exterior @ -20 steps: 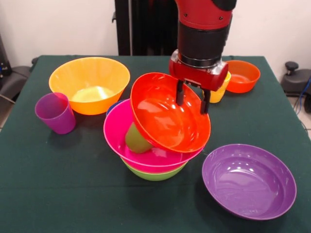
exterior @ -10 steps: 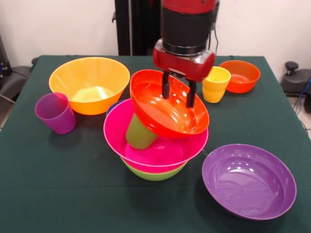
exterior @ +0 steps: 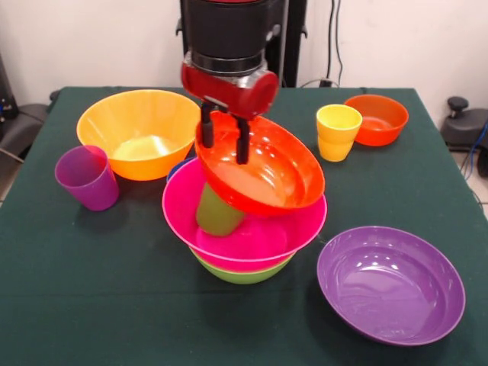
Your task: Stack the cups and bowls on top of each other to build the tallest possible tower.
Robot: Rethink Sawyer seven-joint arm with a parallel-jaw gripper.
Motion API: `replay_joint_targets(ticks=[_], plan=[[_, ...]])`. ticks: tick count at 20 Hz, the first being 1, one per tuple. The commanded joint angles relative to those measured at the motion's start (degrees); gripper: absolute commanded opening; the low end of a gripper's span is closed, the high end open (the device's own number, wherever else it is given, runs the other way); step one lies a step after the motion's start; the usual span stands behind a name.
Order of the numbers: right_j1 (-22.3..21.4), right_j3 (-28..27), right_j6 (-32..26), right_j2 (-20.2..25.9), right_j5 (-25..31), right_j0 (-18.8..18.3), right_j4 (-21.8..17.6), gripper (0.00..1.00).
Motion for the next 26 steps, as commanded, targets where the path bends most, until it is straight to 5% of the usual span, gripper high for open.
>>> replay_joint_targets(ticks=[1, 26], plan=[[2.5, 2.8, -3.5, 3.9, 2.0, -2.1, -5.0, 1.00], [4.1, -0.1, -2.0, 4.9, 0.1, -2.3, -5.9, 1.00]])
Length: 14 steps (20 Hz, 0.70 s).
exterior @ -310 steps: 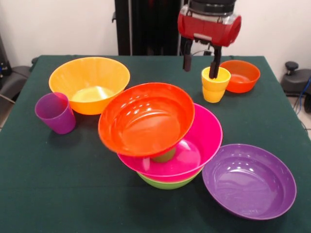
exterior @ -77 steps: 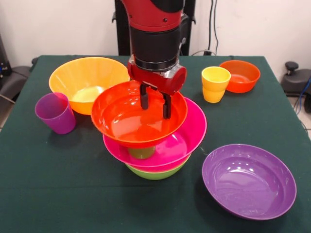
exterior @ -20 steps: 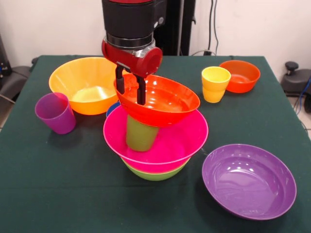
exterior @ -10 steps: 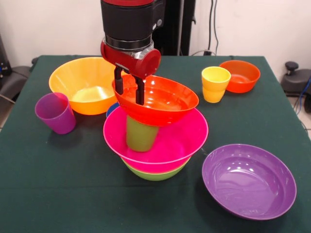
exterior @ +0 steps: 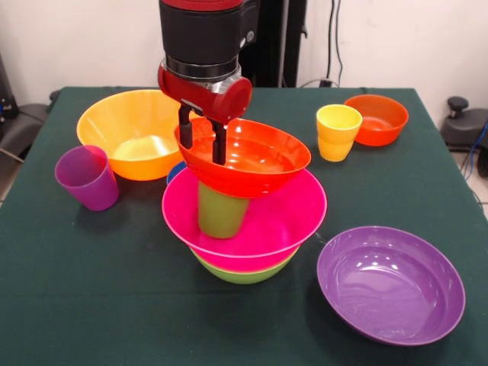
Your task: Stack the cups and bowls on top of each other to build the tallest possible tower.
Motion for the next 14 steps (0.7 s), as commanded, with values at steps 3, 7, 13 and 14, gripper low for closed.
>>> replay_joint_targets(ticks=[3, 7, 13, 14], plan=[[4.0, -1.3, -1.7, 4.8, -0.7, -0.7, -3.8, 1.00], [4.3, -2.0, -0.5, 4.7, -1.8, -0.5, -3.4, 1.00], [4.6, -4.3, -1.6, 4.5, -0.4, -0.4, -3.9, 1.00], [4.7, -4.6, -1.8, 4.5, -0.1, -0.5, -4.0, 1.00]])
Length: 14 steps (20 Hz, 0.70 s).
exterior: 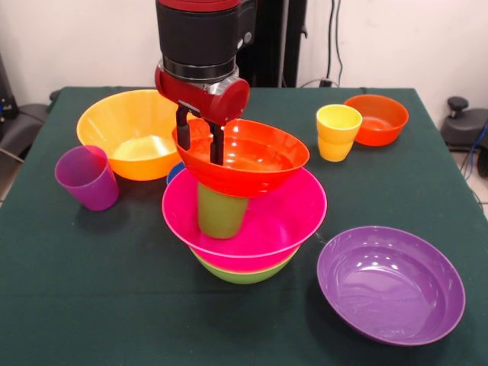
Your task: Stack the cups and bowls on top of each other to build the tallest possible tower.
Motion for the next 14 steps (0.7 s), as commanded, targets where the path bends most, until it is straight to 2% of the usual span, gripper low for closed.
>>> replay_joint_targets(ticks=[1, 14], plan=[[4.5, -3.7, -2.0, 4.5, -0.4, -0.4, -4.1, 1.00], [6.1, -6.5, -2.0, 4.8, 1.4, -0.5, -3.5, 1.00]])
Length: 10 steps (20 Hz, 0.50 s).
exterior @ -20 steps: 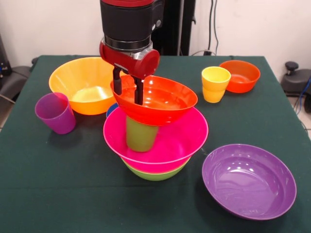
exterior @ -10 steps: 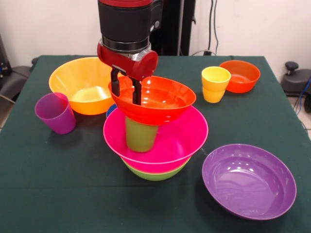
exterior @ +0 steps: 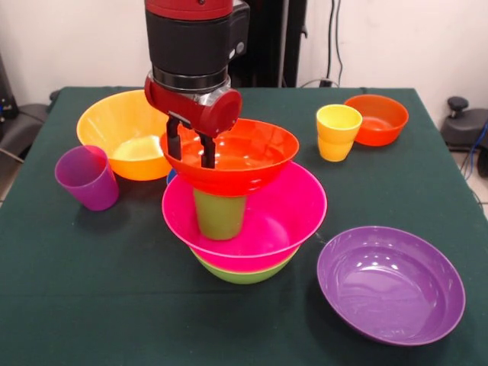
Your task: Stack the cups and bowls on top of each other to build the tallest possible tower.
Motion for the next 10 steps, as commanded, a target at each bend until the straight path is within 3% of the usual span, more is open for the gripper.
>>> replay_joint_targets(ticks=[1, 10], plan=[[4.3, -2.8, -1.9, 4.8, 1.2, -0.2, -3.4, 1.00], [4.0, -2.5, -0.4, 4.8, 2.1, 0.2, -2.3, 1.00]])
